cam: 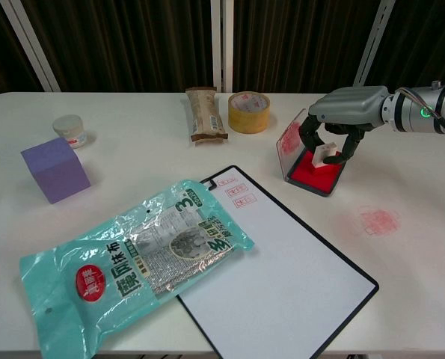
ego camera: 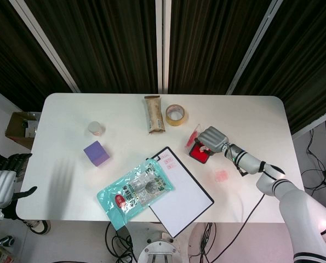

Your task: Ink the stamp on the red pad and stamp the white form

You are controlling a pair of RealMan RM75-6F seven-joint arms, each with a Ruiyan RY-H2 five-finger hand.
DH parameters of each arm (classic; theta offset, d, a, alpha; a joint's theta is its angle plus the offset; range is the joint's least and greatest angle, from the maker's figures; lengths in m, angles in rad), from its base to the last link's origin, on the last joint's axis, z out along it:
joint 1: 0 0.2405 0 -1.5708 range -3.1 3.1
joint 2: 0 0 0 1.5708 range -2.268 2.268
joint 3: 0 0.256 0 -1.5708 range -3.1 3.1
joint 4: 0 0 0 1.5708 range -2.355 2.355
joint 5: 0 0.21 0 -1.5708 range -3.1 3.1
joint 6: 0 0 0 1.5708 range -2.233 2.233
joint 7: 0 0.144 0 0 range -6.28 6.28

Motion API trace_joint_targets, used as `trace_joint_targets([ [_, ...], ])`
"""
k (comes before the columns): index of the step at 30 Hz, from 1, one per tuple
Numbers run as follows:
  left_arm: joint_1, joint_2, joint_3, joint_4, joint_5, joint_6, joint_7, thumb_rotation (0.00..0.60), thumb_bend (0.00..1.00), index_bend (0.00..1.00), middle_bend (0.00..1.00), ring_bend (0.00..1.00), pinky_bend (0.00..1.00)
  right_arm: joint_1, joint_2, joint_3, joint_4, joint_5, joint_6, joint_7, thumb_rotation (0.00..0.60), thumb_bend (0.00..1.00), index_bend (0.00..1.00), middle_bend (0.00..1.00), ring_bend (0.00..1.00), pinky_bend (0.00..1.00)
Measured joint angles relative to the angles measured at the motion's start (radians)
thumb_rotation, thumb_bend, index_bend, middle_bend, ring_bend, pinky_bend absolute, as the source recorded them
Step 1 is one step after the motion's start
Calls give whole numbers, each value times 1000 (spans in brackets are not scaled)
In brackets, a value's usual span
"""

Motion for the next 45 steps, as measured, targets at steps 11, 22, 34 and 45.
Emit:
trace_joint_targets([
  [11, 3, 2, 2, 5, -1, 2, -9, 600, 0, 162, 164, 133, 243, -16, -36, -4, 44, 9, 1, -9, 600, 457, 1000, 866, 869, 1000],
  [22, 9, 5, 3, -2, 0, 12, -8, 600, 0, 161, 164, 133, 243, -19, 10, 13, -7, 19, 55, 15, 600, 447, 1000, 866, 869, 1000],
  [34, 12, -10, 7, -1, 16, 27, -10, 600, 0, 162, 163, 133, 243, -17, 235, 45, -370, 51, 92, -55, 600, 449, 1000, 868, 869, 1000],
  [45, 21, -15, 10, 12, 24, 43, -32, 600, 0, 162, 163, 133, 243, -22, 367, 97, -754, 172, -2, -352, 600, 449, 1000, 872, 882, 1000],
])
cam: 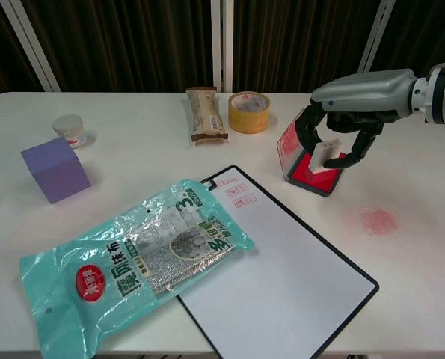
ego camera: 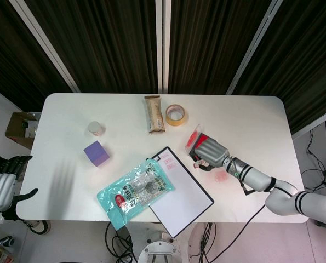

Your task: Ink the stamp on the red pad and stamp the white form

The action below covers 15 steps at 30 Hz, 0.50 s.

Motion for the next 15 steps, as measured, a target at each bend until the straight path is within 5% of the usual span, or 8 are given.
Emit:
trace_joint_targets([
  [5, 2, -5, 1, 12, 7, 9, -18, 600, 0, 162, 164, 133, 243, -6, -20, 32, -54, 55, -24, -153, 600, 448, 1000, 873, 882, 1000],
  [15, 17, 1, 3, 37, 5, 25, -57, 600, 0, 162, 163, 133, 243, 1, -167, 80, 1, 108, -68, -224, 600, 447, 1000, 873, 881, 1000],
])
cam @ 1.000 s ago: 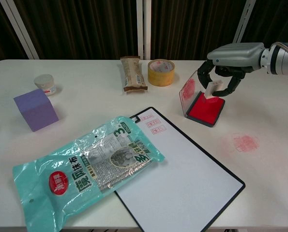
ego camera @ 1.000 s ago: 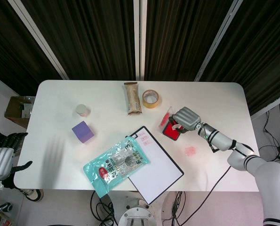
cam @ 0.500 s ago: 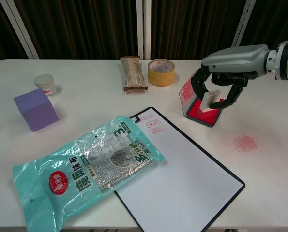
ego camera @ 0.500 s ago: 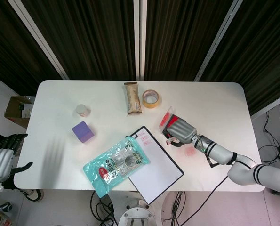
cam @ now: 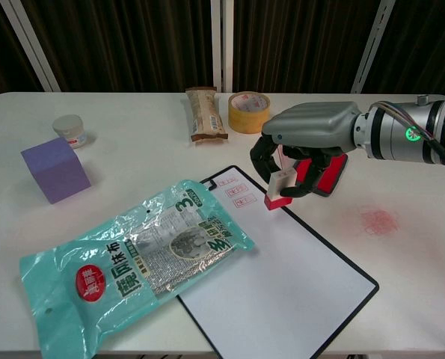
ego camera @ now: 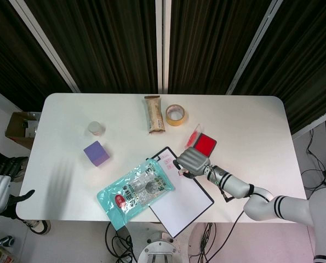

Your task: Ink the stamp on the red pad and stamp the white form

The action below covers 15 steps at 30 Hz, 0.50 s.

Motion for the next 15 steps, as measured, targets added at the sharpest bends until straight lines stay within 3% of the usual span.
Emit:
trace_joint_targets([
  [15, 4, -6, -5, 28, 1, 7, -27, 600, 0, 162, 163, 133, 243, 49, -62, 9, 147, -56, -61, 117, 600, 437, 1000, 873, 881, 1000],
])
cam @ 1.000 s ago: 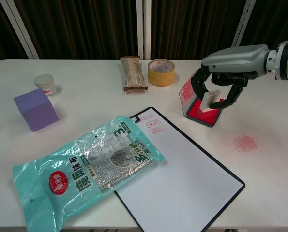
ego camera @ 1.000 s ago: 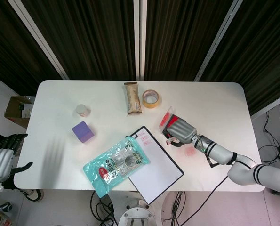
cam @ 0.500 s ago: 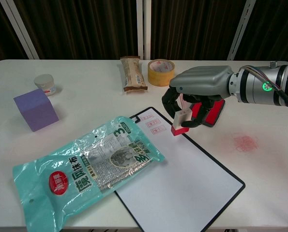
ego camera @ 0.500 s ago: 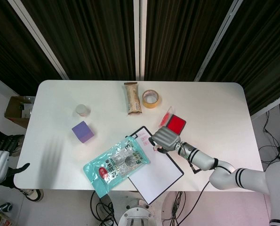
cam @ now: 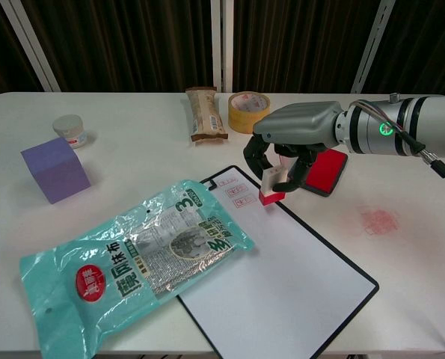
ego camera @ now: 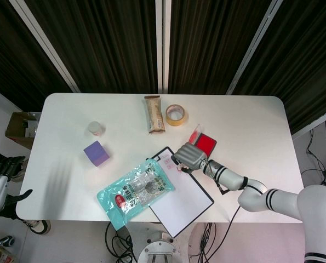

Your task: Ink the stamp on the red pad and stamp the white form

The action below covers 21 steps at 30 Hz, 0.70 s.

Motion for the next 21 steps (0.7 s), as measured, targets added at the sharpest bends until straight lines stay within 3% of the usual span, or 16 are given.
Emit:
trace_joint_targets([
  [11, 1, 2, -1, 1, -3, -4, 0, 600, 0, 161, 164, 133, 243, 33, -61, -38, 117, -120, 51, 195, 600, 432, 1000, 870, 882, 1000],
  [21, -1, 1, -1, 3, -3, -9, 2, 600, 0, 162, 164, 133, 243, 49, -96, -80, 189, -165, 72, 278, 600, 414, 1000, 870, 881, 1000],
])
